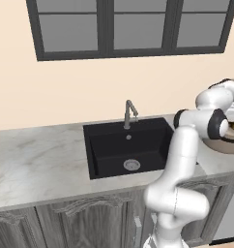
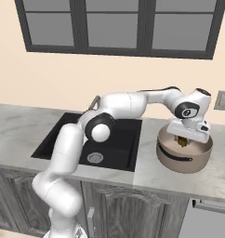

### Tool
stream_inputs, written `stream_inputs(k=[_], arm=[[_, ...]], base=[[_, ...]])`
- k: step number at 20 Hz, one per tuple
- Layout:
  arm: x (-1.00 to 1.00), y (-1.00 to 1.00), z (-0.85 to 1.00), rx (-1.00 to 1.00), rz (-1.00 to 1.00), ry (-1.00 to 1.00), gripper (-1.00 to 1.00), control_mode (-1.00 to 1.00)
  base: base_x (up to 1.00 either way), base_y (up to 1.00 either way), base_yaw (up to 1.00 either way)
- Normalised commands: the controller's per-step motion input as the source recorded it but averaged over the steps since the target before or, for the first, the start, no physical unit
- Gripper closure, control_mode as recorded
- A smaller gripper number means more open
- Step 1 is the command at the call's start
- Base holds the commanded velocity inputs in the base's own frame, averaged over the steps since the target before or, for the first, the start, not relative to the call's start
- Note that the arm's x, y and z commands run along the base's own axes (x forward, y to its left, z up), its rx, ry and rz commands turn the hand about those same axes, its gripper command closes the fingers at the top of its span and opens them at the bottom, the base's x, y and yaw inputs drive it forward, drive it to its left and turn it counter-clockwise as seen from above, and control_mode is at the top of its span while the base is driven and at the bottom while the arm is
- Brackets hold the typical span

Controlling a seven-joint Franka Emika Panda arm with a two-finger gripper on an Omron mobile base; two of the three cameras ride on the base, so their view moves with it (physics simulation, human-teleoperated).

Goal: Dump the sweet potato from the pot into the sink. Then turn on the water and wash the sweet potato. Then turn off the water and put the sweet potato back in the pot.

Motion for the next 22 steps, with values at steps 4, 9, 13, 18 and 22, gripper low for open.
stream_inputs(k=[4,9,13,18,22], arm=[[0.04,0.0,-0.44,0.03,0.0,0.06,1.0,-1.0],[0.1,0.07,-0.48,0.0,0.0,0.06,1.0,-1.0],[0.13,0.25,-0.4,0.0,0.0,0.06,-1.0,-1.0],[0.02,0.03,-0.07,0.0,0.0,0.02,-1.0,-1.0],[0.0,0.0,0.05,0.0,-0.02,0.0,-1.0,-1.0]], base=[[0.0,0.0,0.0],[0.0,0.0,0.0],[0.0,0.0,0.0],[0.0,0.0,0.0],[0.0,0.0,0.0]])
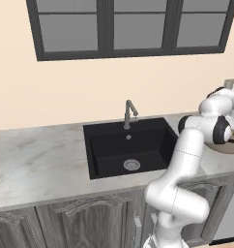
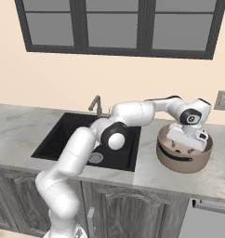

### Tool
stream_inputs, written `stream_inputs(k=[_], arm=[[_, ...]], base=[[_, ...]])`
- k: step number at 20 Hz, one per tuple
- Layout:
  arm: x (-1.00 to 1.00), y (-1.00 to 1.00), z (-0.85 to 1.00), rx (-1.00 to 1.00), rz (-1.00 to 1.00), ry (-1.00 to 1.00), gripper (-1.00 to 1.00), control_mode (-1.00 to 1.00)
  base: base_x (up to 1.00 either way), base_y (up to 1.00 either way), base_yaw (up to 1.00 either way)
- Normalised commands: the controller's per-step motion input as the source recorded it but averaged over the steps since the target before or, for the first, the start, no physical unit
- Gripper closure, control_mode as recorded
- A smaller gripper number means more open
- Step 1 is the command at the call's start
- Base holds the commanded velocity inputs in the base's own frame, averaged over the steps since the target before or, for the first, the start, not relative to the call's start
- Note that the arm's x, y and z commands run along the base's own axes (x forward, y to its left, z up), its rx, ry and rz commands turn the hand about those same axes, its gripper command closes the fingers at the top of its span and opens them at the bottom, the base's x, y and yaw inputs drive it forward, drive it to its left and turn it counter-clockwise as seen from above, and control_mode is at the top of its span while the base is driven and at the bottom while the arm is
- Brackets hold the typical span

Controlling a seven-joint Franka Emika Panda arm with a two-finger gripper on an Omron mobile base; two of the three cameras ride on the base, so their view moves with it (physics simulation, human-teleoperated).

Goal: Dump the sweet potato from the pot into the sink. Then turn on the water and wash the sweet potato. Then turn off the water and put the sweet potato back in the pot.

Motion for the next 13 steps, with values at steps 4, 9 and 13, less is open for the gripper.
stream_inputs(k=[4,9,13], arm=[[0.0,0.11,0.33,0.0,-0.06,0.0,-1.0,-1.0],[-0.24,0.52,0.61,-0.01,-0.08,-0.08,-1.0,-1.0],[-0.46,0.76,0.58,-0.07,-0.09,-0.14,-1.0,-1.0]], base=[[0.0,0.0,0.0],[0.0,0.0,0.0],[0.0,0.0,0.0]])
